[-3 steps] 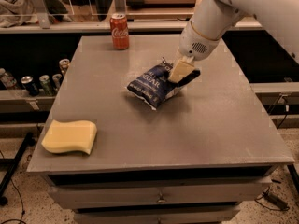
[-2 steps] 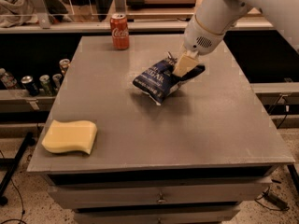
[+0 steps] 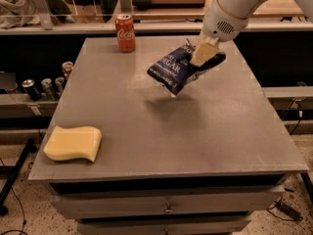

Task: Pick blue chip bag

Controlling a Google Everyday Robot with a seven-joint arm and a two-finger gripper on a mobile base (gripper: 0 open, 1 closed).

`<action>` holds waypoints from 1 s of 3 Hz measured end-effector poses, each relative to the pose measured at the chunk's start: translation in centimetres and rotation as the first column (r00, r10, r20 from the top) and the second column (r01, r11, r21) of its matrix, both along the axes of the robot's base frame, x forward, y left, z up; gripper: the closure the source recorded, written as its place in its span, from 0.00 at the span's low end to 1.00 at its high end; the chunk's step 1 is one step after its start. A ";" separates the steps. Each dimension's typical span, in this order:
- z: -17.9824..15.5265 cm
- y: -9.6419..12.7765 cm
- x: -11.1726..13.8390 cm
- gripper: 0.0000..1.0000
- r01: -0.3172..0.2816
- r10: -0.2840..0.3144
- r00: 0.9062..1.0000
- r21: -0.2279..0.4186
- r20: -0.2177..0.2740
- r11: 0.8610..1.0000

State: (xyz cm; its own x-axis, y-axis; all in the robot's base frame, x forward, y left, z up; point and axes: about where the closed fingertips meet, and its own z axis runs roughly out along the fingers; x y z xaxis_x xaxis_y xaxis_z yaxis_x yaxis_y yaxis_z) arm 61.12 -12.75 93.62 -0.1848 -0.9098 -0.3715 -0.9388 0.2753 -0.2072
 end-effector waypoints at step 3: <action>6.0 -2.3 0.3 1.00 0.014 -0.013 0.997 -0.005 0.082 1.000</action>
Offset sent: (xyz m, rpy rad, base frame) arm 0.0024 -0.0298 0.0715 -0.0292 -0.1142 -0.0390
